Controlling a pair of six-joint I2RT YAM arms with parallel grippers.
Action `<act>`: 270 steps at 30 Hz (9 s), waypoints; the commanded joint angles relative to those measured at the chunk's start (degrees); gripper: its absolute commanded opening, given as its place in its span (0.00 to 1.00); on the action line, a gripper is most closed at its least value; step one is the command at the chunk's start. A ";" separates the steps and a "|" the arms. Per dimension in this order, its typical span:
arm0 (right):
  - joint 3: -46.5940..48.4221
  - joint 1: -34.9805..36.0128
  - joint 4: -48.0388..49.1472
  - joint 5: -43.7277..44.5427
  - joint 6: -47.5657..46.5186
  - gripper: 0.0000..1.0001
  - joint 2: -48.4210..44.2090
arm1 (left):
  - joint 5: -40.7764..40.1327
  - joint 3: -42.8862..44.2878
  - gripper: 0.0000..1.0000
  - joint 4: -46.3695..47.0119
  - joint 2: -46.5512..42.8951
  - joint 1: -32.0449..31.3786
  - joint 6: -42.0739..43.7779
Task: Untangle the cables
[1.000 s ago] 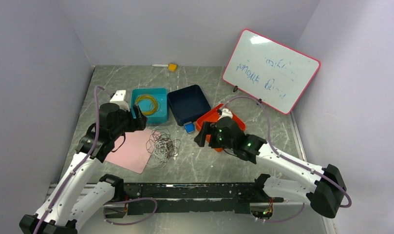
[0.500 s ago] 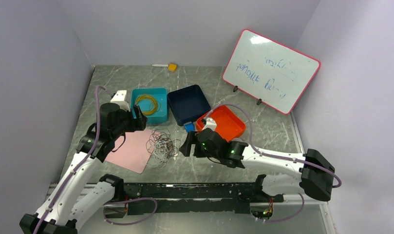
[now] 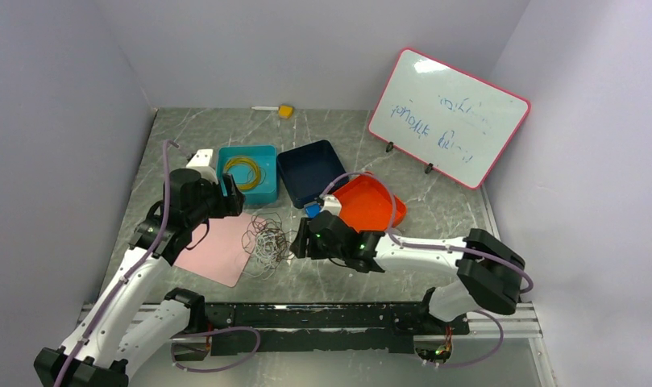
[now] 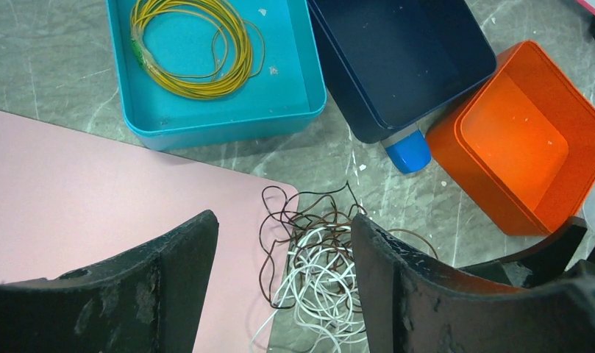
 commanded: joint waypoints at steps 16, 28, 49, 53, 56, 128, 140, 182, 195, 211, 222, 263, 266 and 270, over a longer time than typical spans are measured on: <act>9.49 -0.33 -0.21 4.43 -3.45 0.08 10.64 | 2.35 -0.23 0.70 1.80 -0.30 0.09 0.10; 11.52 -12.18 2.99 -14.81 -9.39 0.00 8.76 | 13.83 -6.58 0.91 16.06 -2.04 -0.50 -9.71; 14.95 -14.78 4.12 -22.97 -11.05 0.00 6.87 | -5.98 -14.31 0.78 26.63 12.37 -16.06 -16.98; 14.28 -14.81 3.86 -23.29 -10.92 0.00 6.15 | -7.30 -16.02 0.77 29.52 14.53 -16.91 -18.03; 14.07 -14.83 4.07 -23.67 -10.77 0.00 5.30 | -8.15 -16.50 0.77 30.73 17.08 -17.39 -17.94; 53.35 -15.19 -20.58 -1.44 -40.75 0.00 -17.71 | -20.80 -20.71 0.28 26.69 27.39 -19.93 -27.17; 52.48 -15.17 -20.76 -1.71 -40.80 0.00 -19.78 | -26.21 -18.60 0.76 17.52 14.71 -19.71 -31.30; 53.39 -15.23 -20.25 21.73 -48.10 0.00 -26.02 | -9.42 -22.98 0.70 20.43 5.02 4.63 -23.81; 51.96 -15.01 -8.70 44.00 -62.50 0.00 -35.46 | -10.10 -22.20 0.67 20.72 8.04 4.72 -23.97; 51.95 -14.00 -15.56 36.89 -60.72 0.00 -31.55 | -9.01 -20.11 0.36 19.82 10.29 4.72 -21.88; 47.59 -13.96 -16.83 32.46 -57.37 0.00 -27.62 | -8.85 -20.12 0.14 19.39 9.26 4.72 -21.22; 10.95 -34.13 -15.66 5.21 -31.14 0.00 -14.52 | 2.69 -20.30 0.07 23.49 11.57 4.72 -15.41; 9.63 -34.57 -14.51 2.08 -30.55 0.00 -12.94 | 3.14 -20.34 0.07 23.90 12.16 4.72 -15.21; 8.15 -34.63 -13.06 -1.11 -30.70 0.00 -10.68 | 3.53 -20.45 0.07 24.25 12.62 4.73 -15.21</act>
